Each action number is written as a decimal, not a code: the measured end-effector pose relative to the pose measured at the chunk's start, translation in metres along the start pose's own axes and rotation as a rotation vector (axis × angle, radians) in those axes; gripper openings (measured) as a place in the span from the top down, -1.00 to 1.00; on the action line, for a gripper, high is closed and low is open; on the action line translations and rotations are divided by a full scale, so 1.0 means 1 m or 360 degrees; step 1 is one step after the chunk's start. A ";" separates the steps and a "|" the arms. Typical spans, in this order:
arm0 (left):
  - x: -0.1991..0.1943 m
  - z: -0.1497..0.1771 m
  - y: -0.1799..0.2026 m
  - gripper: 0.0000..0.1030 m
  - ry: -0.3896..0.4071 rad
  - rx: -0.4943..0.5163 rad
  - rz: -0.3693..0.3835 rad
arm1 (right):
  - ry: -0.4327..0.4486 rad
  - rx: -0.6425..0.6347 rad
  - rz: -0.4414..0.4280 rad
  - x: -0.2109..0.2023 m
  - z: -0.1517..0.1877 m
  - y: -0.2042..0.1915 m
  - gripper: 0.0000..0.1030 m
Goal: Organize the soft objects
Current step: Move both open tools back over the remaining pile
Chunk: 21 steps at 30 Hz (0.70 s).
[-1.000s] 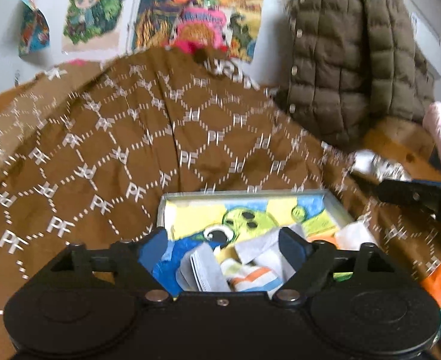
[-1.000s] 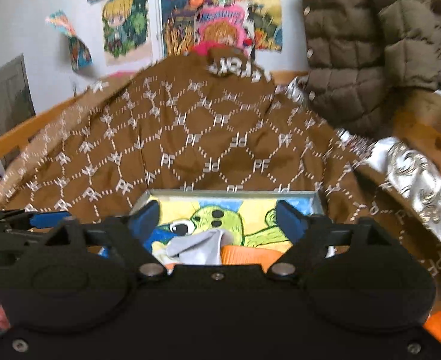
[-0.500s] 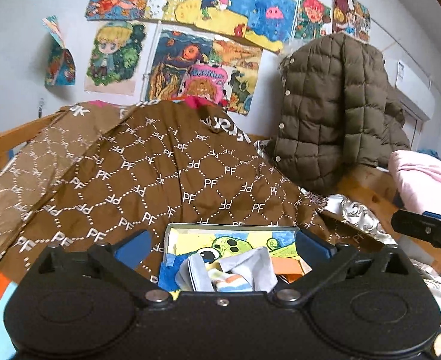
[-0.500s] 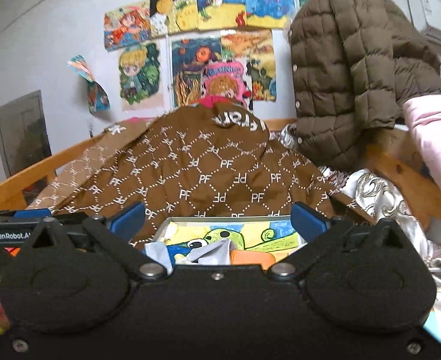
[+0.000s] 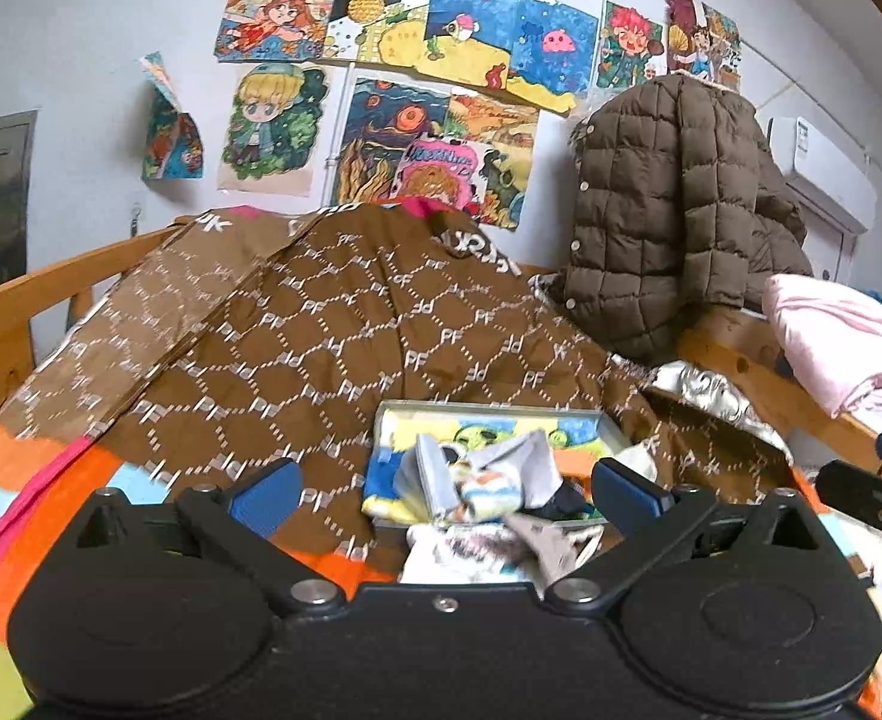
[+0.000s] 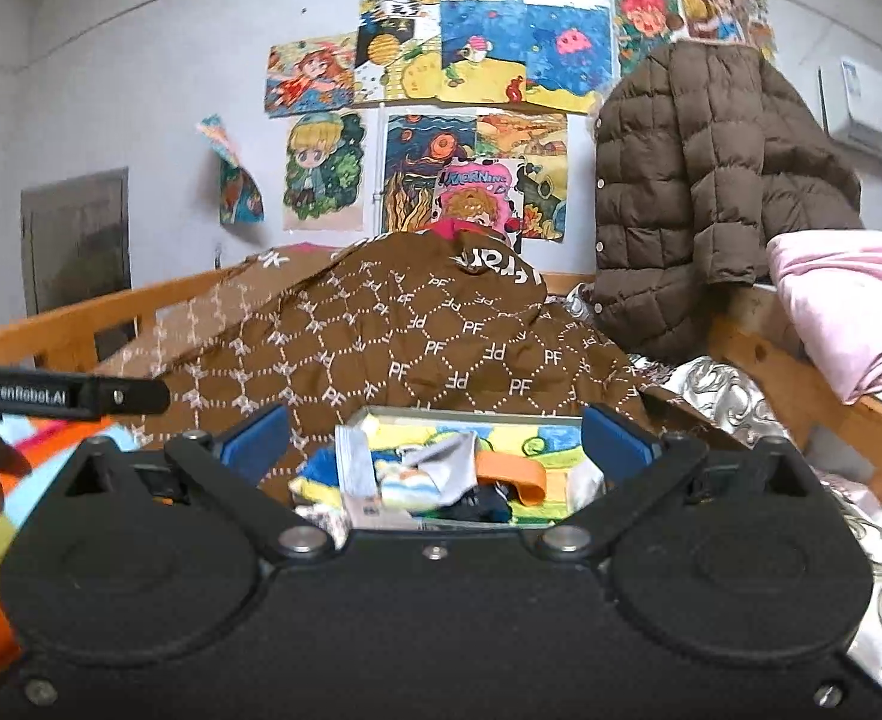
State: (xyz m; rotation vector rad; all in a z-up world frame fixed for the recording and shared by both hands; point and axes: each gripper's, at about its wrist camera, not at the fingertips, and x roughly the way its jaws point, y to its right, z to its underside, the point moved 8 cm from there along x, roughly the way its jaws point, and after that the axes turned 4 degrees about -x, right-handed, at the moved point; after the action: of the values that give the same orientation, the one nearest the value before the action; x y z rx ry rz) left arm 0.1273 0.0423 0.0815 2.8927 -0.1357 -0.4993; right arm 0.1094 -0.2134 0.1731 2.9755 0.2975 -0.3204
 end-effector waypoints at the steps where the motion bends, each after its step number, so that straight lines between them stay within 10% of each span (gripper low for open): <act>1: -0.004 0.005 -0.002 -0.99 0.0000 0.0004 -0.0009 | 0.0004 -0.0015 0.0006 -0.007 0.004 -0.002 -0.99; 21: -0.028 0.112 -0.024 -0.99 -0.0311 0.0079 -0.0063 | -0.0147 0.0010 0.0136 -0.009 0.062 -0.016 -0.99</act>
State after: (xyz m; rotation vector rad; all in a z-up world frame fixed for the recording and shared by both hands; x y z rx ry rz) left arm 0.0644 0.0482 -0.0179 2.8938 -0.1219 -0.7965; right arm 0.0853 -0.2090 0.1136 2.9580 0.1594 -0.4478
